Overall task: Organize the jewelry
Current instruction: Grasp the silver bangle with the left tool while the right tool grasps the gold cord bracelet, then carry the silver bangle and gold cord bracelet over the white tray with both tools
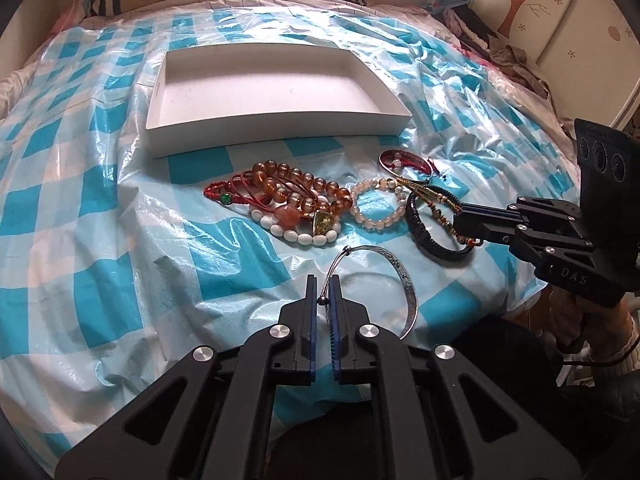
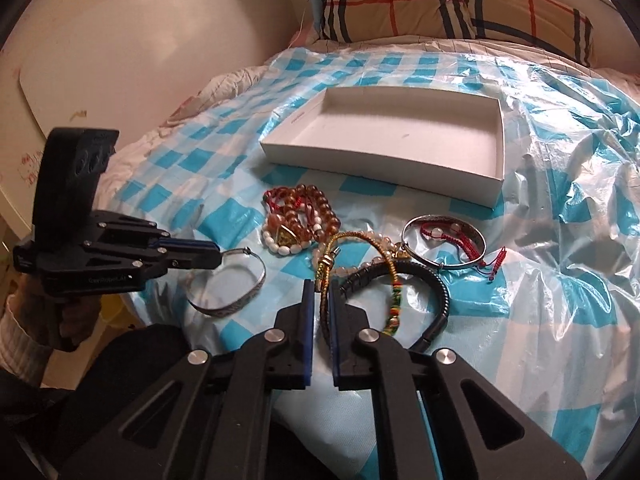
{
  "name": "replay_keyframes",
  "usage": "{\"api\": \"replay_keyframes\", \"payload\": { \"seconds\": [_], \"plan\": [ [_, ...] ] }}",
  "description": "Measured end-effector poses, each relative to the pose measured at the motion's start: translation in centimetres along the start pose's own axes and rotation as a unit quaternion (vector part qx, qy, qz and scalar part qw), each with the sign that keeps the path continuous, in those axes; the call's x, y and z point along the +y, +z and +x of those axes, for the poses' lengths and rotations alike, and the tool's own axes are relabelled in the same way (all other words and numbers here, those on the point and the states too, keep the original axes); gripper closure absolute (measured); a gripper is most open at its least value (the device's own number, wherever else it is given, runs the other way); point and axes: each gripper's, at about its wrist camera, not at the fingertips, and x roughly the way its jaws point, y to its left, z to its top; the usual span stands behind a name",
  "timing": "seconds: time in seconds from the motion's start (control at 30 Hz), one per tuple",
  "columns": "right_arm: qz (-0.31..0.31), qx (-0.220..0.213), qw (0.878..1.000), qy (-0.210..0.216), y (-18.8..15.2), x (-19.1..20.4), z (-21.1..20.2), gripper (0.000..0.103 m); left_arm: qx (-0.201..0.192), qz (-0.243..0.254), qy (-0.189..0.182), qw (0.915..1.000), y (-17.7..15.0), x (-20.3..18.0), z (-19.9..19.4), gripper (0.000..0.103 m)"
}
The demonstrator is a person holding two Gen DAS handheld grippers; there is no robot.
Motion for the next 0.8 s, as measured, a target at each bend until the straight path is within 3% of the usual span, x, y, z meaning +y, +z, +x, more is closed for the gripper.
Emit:
{"api": "replay_keyframes", "payload": {
  "seconds": [0.2, 0.47, 0.8],
  "plan": [
    [0.014, -0.024, 1.0, -0.008, 0.4, -0.4, -0.9, 0.095, -0.009, -0.008, 0.007, 0.9999, 0.2, 0.1, -0.5, 0.098],
    [0.01, -0.08, 0.997, 0.016, 1.8, 0.4, -2.8, 0.095, -0.042, -0.024, -0.005, 0.9988, 1.2, 0.4, -2.1, 0.098],
    [-0.008, -0.102, 0.995, 0.011, 3.6, 0.9, -1.9, 0.095, -0.074, -0.031, 0.01, 0.9968, 3.4, 0.8, -2.4, 0.098]
  ]
}}
